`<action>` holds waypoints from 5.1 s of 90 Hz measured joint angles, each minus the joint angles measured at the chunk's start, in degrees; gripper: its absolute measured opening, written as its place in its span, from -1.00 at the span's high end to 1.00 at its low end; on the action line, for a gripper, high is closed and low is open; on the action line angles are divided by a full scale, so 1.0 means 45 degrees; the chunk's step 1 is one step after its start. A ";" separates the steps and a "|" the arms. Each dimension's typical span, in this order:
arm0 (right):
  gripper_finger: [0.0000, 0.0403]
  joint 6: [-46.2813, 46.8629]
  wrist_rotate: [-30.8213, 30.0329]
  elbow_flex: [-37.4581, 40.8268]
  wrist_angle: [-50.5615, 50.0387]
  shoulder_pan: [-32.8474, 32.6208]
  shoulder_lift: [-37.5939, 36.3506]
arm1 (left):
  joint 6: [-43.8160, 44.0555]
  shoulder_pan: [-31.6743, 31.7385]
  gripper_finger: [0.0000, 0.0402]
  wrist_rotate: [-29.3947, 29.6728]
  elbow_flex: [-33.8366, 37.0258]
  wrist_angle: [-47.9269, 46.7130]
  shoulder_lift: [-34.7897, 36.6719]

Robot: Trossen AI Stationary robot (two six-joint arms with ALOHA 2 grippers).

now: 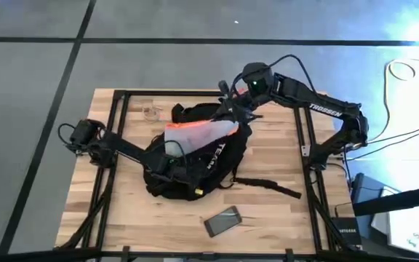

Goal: Unpack backpack
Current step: Put the transparent white zip bag into the black backpack

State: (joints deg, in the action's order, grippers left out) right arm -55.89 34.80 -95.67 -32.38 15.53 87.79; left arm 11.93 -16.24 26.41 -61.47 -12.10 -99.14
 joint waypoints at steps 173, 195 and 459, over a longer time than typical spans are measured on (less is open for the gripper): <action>1.00 0.0696 -0.6236 0.0309 -0.4300 0.0704 0.1922 | -0.0774 -0.1479 1.00 0.2439 -0.0491 -0.0860 0.2231; 1.00 0.1020 -0.5067 0.0309 -0.3890 0.0701 0.1934 | -0.1076 -0.1479 1.00 0.2414 -0.0491 -0.0729 0.2231; 0.99 0.2396 -0.1103 0.0299 -0.3478 -0.4719 0.6319 | 0.4763 -0.1590 1.00 0.2908 0.2047 -0.6593 0.5389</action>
State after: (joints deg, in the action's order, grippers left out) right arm -45.11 29.83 -94.32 -48.03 -5.70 116.22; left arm 33.37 -23.40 39.49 -52.26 -41.77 -74.89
